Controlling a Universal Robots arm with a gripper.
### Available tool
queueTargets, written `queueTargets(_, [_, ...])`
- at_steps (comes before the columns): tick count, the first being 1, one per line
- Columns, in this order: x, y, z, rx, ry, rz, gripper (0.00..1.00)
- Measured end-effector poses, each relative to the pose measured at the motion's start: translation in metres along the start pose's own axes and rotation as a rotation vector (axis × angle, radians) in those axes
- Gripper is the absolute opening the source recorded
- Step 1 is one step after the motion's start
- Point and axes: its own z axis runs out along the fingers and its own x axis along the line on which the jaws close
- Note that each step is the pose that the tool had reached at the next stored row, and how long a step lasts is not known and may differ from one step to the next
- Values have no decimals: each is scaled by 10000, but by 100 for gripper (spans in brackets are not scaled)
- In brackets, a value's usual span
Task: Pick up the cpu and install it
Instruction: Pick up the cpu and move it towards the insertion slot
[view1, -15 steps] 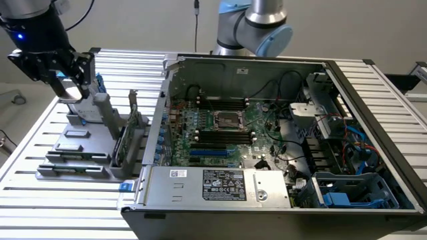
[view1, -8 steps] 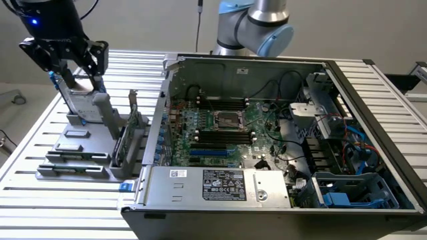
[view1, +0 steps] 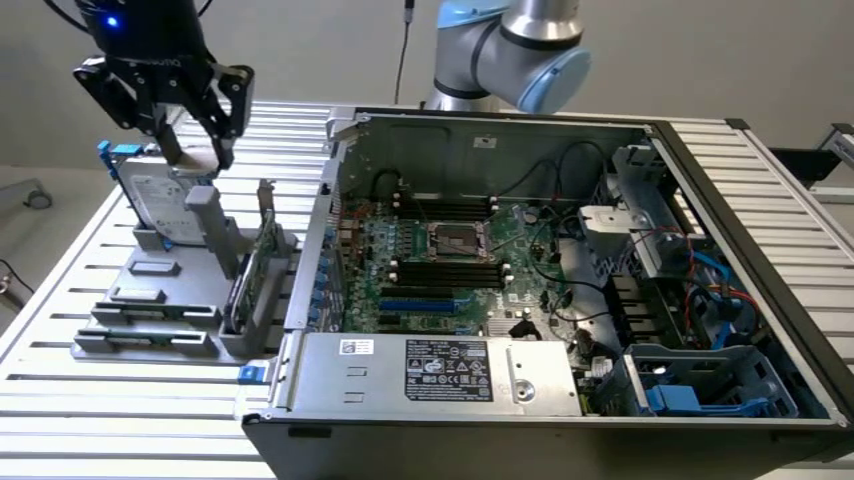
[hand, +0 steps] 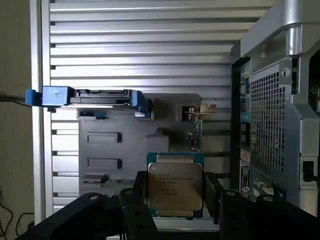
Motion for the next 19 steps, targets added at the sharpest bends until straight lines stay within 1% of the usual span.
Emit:
queueTargets(7, [-318, 10, -36, -13, 10, -1, 55])
queueTargets(19, [-865, 31, -76, -77, 12, -2, 55])
